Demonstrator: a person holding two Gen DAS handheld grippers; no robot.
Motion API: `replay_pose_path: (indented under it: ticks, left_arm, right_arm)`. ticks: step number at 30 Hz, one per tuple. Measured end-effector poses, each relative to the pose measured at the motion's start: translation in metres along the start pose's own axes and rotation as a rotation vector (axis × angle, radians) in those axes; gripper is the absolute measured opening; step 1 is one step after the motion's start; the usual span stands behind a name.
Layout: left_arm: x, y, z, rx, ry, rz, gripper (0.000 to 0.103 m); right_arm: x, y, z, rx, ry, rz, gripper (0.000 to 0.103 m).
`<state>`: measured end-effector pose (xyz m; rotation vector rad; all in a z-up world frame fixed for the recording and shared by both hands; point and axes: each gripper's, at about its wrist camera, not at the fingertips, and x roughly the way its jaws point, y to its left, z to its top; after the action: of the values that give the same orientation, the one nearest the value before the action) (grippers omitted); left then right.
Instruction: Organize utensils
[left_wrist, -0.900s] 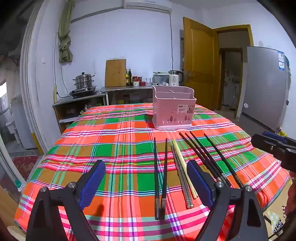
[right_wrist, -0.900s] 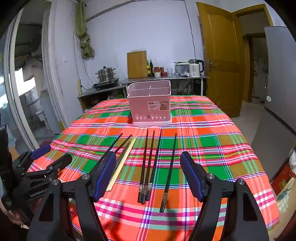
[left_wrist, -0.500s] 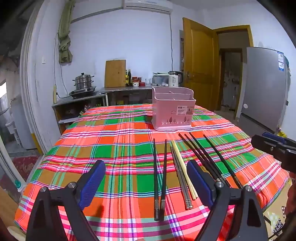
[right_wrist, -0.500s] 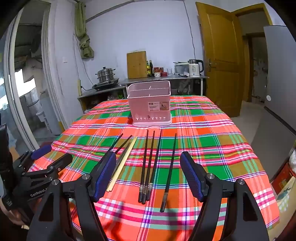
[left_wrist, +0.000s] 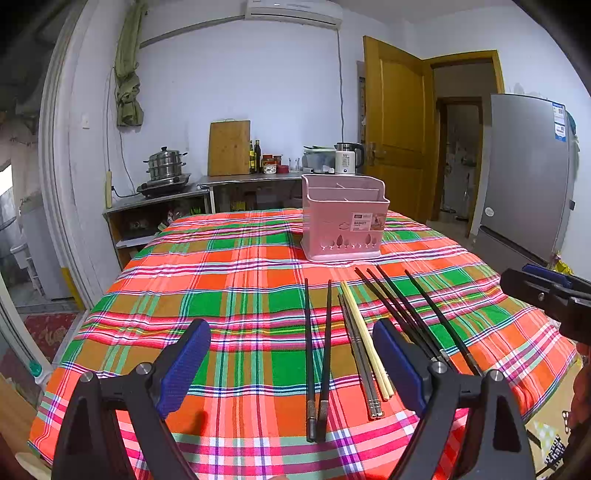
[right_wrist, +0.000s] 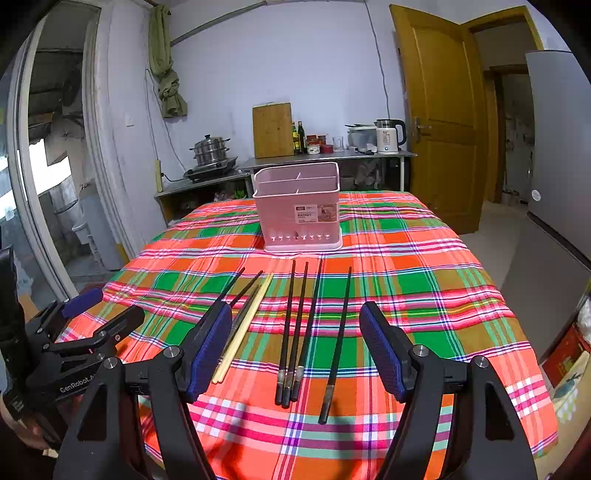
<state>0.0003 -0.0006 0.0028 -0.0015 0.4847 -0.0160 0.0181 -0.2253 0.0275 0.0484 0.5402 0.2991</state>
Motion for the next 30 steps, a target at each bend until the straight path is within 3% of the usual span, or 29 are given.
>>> replay_pose_path:
  ticks: [30]
  left_arm:
    - [-0.0035,-0.0044,0.0037,0.015,-0.002,-0.017,0.089]
  right_arm:
    - [-0.0005,0.0004,-0.0009,0.005,0.002,0.001,0.072]
